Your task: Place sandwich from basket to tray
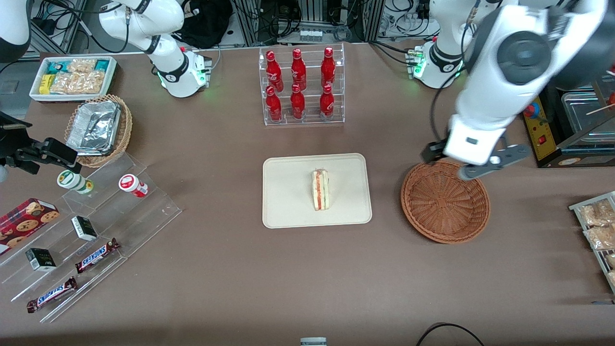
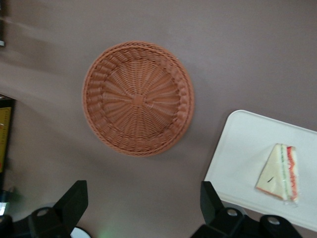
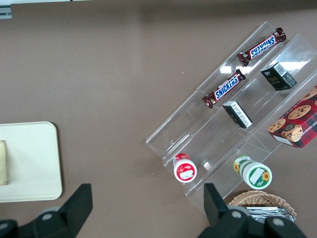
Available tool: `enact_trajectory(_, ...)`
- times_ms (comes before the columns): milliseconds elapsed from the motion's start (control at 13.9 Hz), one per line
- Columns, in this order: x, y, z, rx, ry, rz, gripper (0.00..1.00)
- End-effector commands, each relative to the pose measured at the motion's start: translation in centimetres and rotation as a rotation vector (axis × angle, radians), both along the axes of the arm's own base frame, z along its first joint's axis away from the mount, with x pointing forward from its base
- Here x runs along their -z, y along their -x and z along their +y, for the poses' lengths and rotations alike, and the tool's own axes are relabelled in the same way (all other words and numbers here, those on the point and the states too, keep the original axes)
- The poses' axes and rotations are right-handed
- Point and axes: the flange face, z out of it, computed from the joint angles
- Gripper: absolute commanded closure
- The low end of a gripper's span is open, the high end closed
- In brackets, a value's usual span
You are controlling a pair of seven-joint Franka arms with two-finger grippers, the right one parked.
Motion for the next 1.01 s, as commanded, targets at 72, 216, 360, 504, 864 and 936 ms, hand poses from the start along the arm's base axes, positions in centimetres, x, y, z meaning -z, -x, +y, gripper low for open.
enact_trajectory(72, -1.7, 1.2, 4.0, 0.091, 0.016, 0.047, 0.0)
enact_trajectory(216, -1.9, 1.5, 6.2, 0.147, 0.051, 0.095, 0.0)
enact_trajectory(360, -2.8, 1.8, 8.5, 0.163, 0.089, 0.101, 0.0)
enact_trajectory(504, -3.2, 2.5, 9.2, 0.21, 0.1, 0.13, 0.0)
enact_trajectory(864, -4.3, 4.4, 12.3, 0.258, 0.112, 0.144, 0.0)
enact_trajectory(936, -4.4, 4.5, 12.6, 0.261, 0.114, 0.142, 0.0)
